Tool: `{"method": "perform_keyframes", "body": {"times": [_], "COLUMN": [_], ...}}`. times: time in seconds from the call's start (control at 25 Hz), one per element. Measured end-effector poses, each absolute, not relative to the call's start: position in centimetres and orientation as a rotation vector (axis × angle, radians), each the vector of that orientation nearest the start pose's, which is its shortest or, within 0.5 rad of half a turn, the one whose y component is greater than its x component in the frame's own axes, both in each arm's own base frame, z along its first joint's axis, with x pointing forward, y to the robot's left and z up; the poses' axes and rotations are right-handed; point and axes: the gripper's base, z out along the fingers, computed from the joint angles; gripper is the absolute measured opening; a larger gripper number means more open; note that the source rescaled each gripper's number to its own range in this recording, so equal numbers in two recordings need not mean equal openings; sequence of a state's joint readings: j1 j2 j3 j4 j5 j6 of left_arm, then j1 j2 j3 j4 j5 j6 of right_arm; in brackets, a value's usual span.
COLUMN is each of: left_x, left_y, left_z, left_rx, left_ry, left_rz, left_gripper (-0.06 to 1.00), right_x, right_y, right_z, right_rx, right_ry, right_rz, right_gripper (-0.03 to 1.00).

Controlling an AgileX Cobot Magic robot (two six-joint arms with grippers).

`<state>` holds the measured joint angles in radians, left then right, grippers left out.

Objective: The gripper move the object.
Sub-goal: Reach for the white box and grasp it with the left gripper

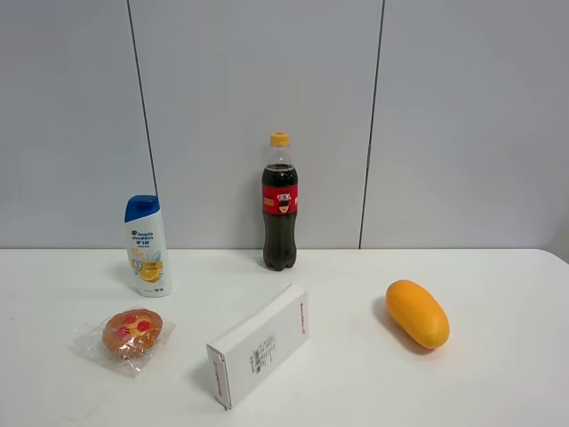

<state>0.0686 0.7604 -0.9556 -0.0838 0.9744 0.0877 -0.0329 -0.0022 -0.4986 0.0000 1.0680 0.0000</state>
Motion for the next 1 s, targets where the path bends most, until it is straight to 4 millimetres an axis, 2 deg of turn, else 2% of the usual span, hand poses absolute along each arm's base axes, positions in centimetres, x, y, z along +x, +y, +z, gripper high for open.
{"method": "perform_keyframes", "body": {"times": [0.32, 0.56, 0.8, 1.0], "left_x": [17.5, 21.1, 24.9, 26.7], "left_y": [0.0, 0.0, -2.5, -6.5], "left_z": [37.1, 36.4, 35.0, 33.2], "left_rx": [0.095, 0.142, 0.266, 0.411], "left_ry": [2.358, 2.366, 2.358, 2.377], "left_rz": [-0.075, -0.069, -0.103, -0.175], "left_gripper": [1.00, 1.00, 1.00, 1.00], "right_x": [-0.5, -0.5, -0.5, -0.5], "right_y": [0.0, 0.0, 0.0, 0.0], "right_z": [27.6, 27.6, 27.6, 27.6], "right_rx": [0.034, 0.034, 0.034, 0.034], "right_ry": [2.051, 2.051, 2.051, 2.051], "right_rz": [-0.021, -0.021, -0.021, -0.021], "right_gripper": [1.00, 1.00, 1.00, 1.00]}}
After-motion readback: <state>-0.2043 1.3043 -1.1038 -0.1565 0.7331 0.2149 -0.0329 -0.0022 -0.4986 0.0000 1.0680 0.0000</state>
